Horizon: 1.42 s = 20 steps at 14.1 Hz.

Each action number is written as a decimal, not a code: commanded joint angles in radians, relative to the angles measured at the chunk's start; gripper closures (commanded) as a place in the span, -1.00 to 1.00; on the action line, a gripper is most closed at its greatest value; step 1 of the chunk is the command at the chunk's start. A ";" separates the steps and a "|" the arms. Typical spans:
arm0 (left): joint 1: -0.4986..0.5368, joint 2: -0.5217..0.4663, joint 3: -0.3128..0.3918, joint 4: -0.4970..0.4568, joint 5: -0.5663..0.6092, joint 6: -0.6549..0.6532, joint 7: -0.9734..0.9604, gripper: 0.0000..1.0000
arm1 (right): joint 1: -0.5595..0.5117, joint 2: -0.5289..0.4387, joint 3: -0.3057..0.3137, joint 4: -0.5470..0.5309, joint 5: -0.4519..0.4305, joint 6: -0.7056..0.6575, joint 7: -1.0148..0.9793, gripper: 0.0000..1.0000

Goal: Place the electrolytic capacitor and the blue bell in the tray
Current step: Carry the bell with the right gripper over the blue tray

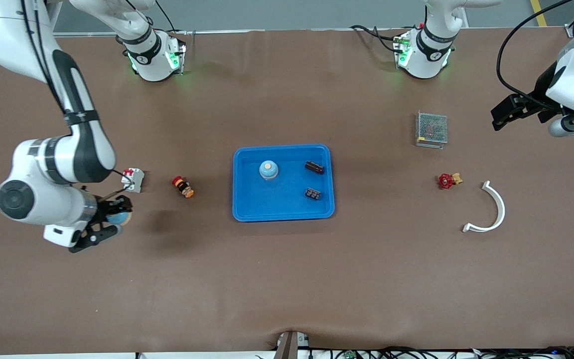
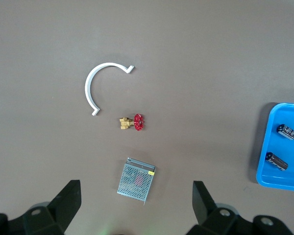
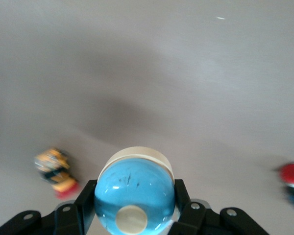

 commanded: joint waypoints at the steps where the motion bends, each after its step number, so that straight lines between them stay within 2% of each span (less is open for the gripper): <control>1: 0.000 -0.003 0.005 -0.001 -0.009 0.008 0.025 -1.00 | 0.065 0.000 -0.003 0.021 0.073 -0.015 0.174 0.23; 6: 0.000 -0.003 0.005 -0.002 -0.014 0.008 0.025 -1.00 | 0.229 0.001 -0.003 0.030 0.173 0.002 0.510 0.23; 10: 0.003 -0.003 0.005 -0.005 -0.014 0.008 0.025 -1.00 | 0.359 0.007 -0.005 0.031 0.176 0.091 0.737 0.23; 15: 0.006 -0.002 0.005 -0.010 -0.014 0.008 0.025 -1.00 | 0.464 0.065 -0.008 0.051 0.163 0.173 0.894 0.23; 20: 0.006 -0.003 0.005 -0.015 -0.014 0.008 0.025 -1.00 | 0.515 0.127 -0.012 0.047 0.126 0.272 0.945 0.23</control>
